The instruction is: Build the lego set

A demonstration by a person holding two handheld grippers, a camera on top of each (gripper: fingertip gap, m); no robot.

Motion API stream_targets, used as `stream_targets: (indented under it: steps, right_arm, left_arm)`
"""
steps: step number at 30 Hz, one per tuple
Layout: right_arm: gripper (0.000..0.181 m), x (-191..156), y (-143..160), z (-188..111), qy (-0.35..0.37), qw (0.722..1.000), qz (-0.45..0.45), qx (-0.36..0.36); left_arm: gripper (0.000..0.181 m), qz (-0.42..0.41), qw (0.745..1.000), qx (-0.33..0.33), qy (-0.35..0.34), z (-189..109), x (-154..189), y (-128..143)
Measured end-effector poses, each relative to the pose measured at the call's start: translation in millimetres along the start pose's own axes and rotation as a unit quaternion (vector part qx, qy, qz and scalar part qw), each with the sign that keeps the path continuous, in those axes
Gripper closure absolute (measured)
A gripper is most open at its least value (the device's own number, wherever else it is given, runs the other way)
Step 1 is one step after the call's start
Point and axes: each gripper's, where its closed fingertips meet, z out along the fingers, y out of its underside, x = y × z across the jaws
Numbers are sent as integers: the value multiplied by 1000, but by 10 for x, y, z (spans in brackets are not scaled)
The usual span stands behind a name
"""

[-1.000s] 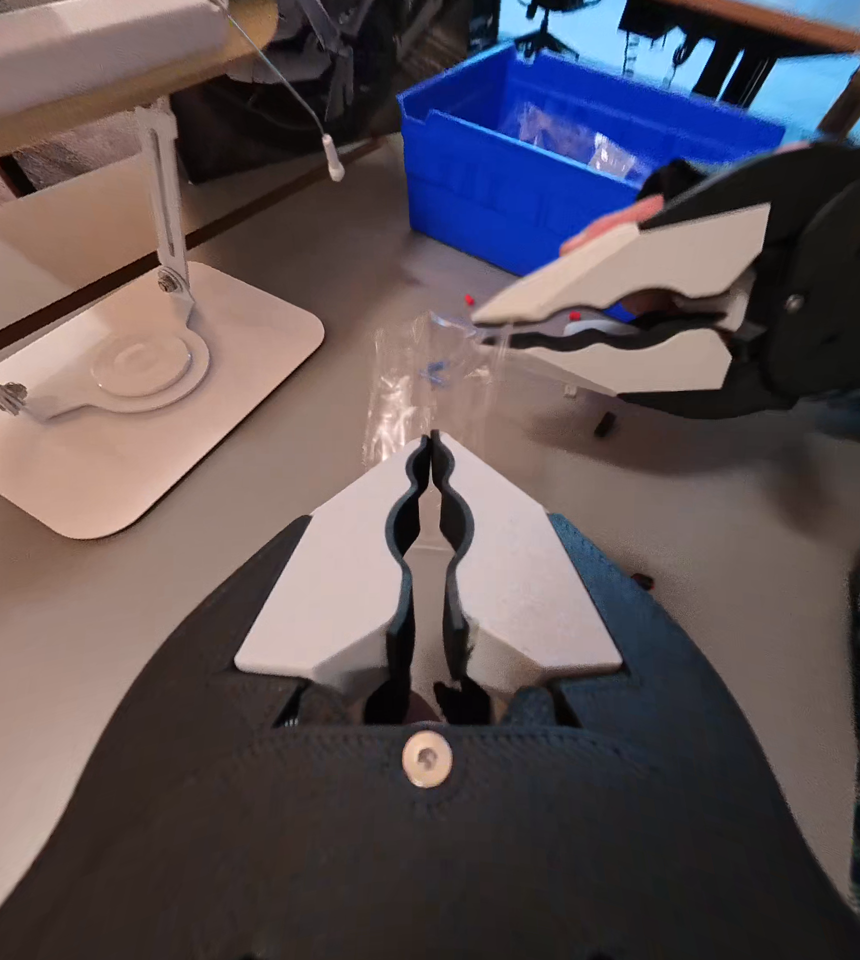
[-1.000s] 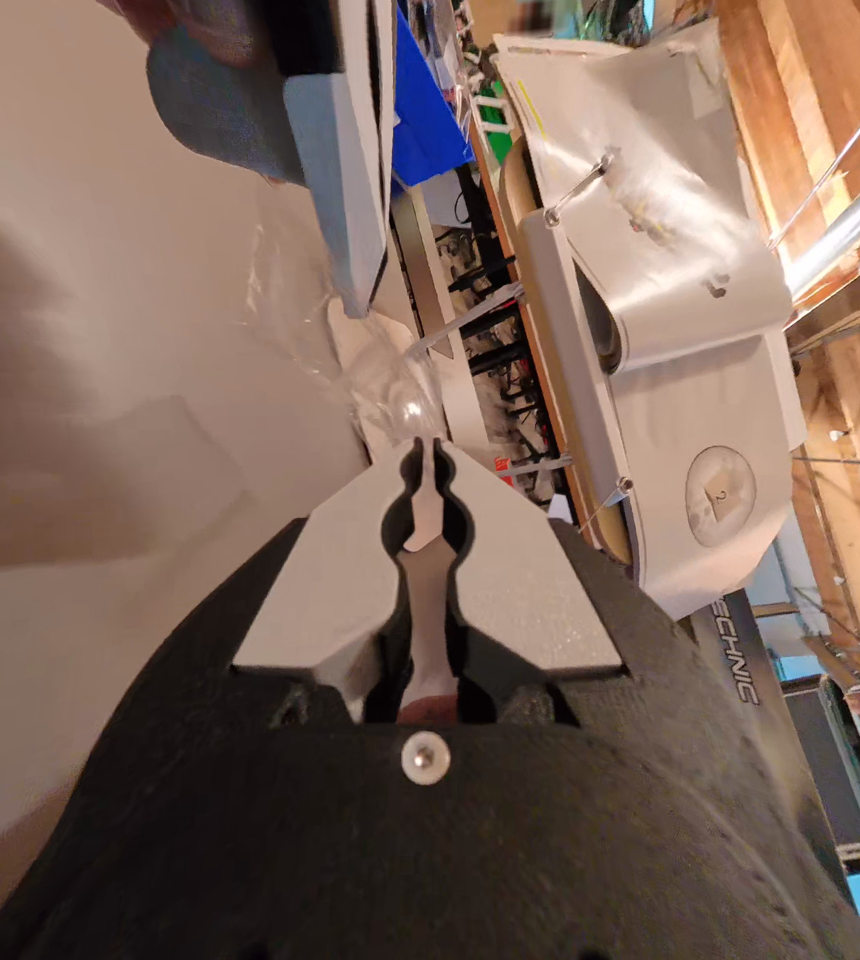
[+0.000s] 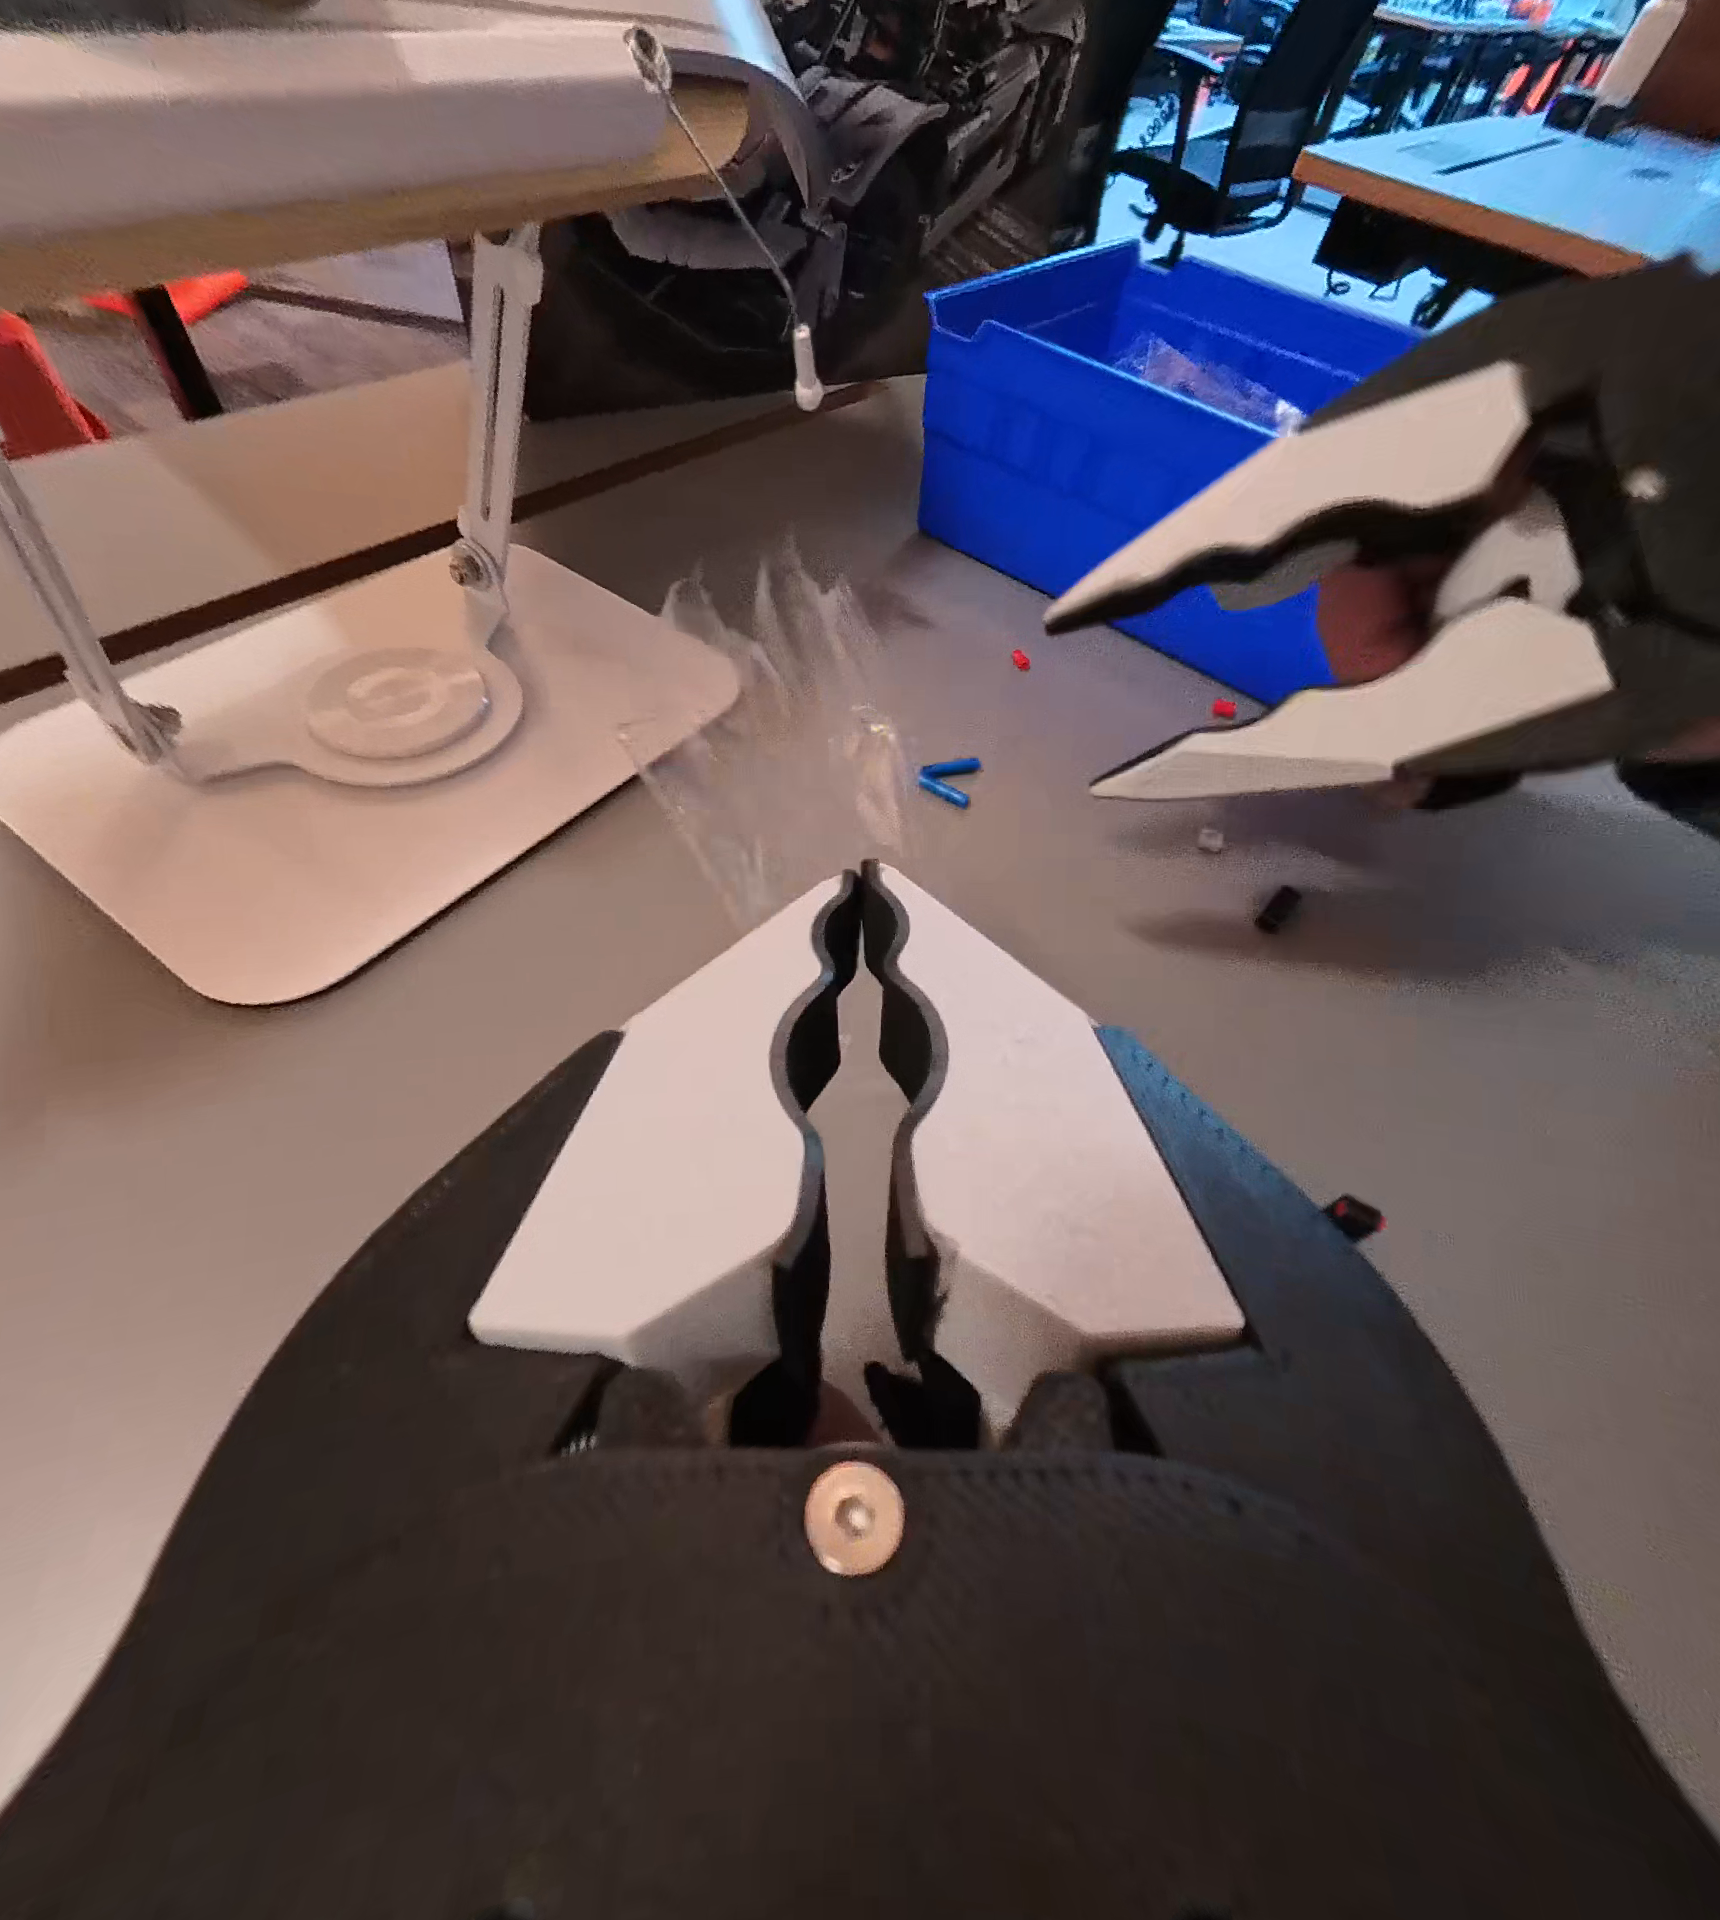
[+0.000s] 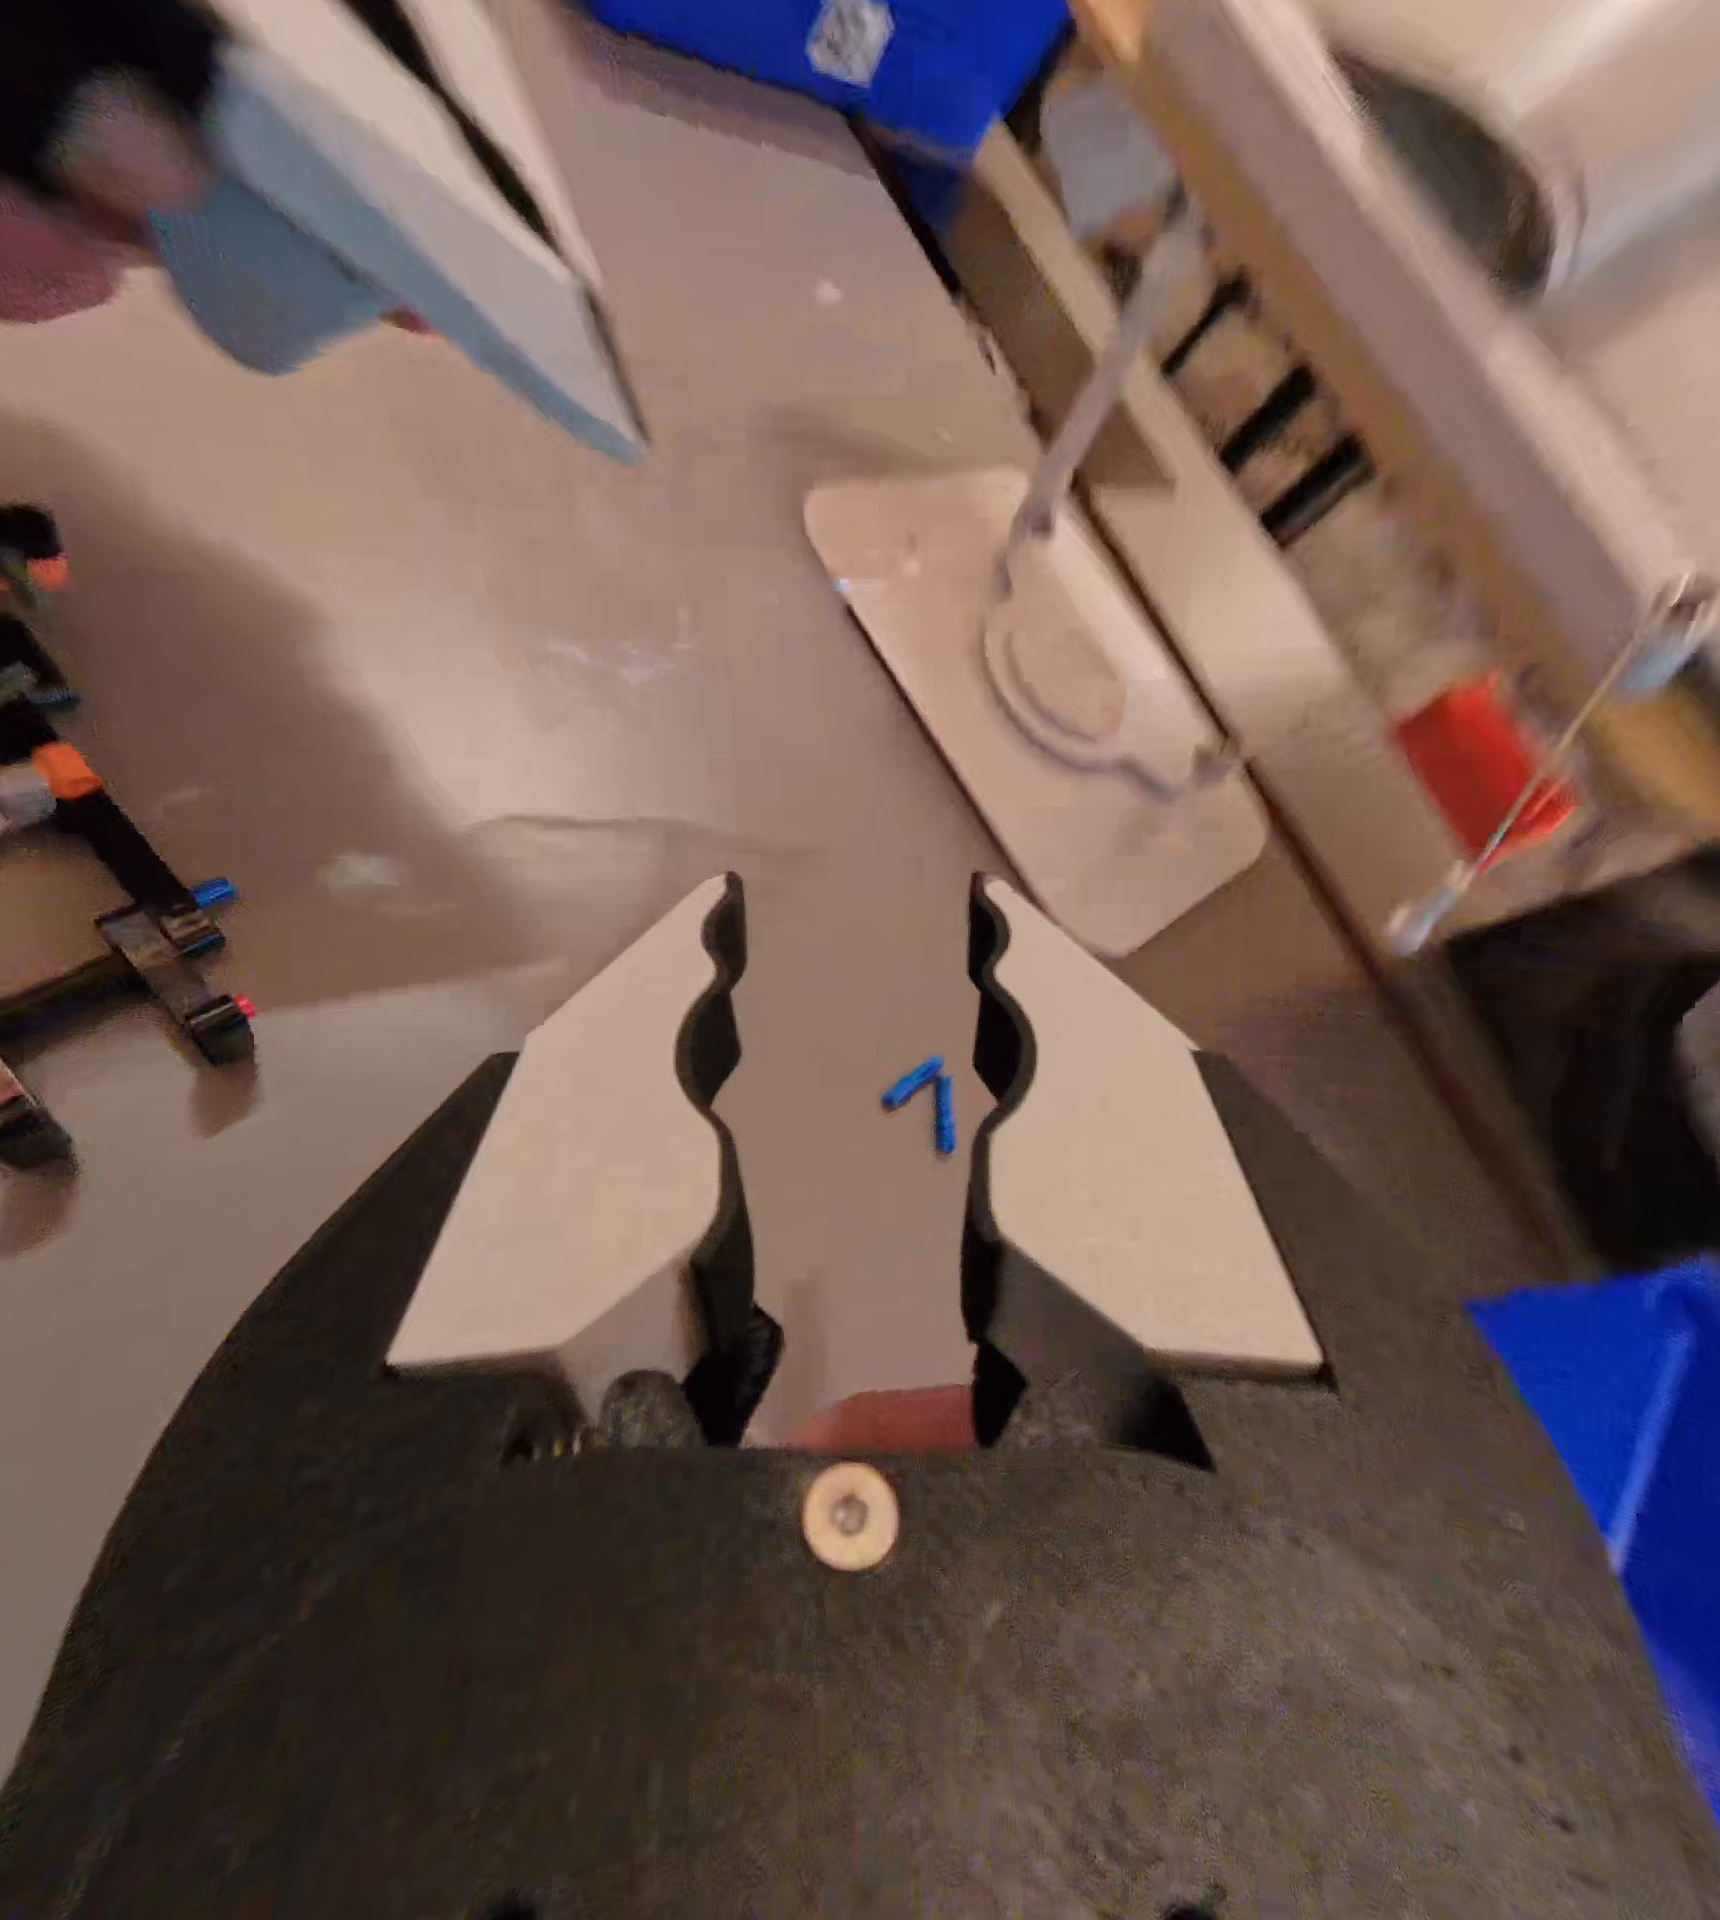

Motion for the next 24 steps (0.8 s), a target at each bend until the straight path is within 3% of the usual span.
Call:
stream_targets:
  steps: [6, 12, 24]
  right_arm:
    - [139, 198, 585, 188, -12, 974, 206, -98]
    - [147, 207, 980, 414, -13, 954, 248, -166]
    - [174, 208, 1026, 475, -14, 952, 258, -165]
  left_arm:
    - [181, 69, 997, -8, -34, -25, -37, 75]
    - [181, 58, 998, -9, -21, -32, -37, 120]
    - [181, 58, 998, -10, -13, -22, 2, 132]
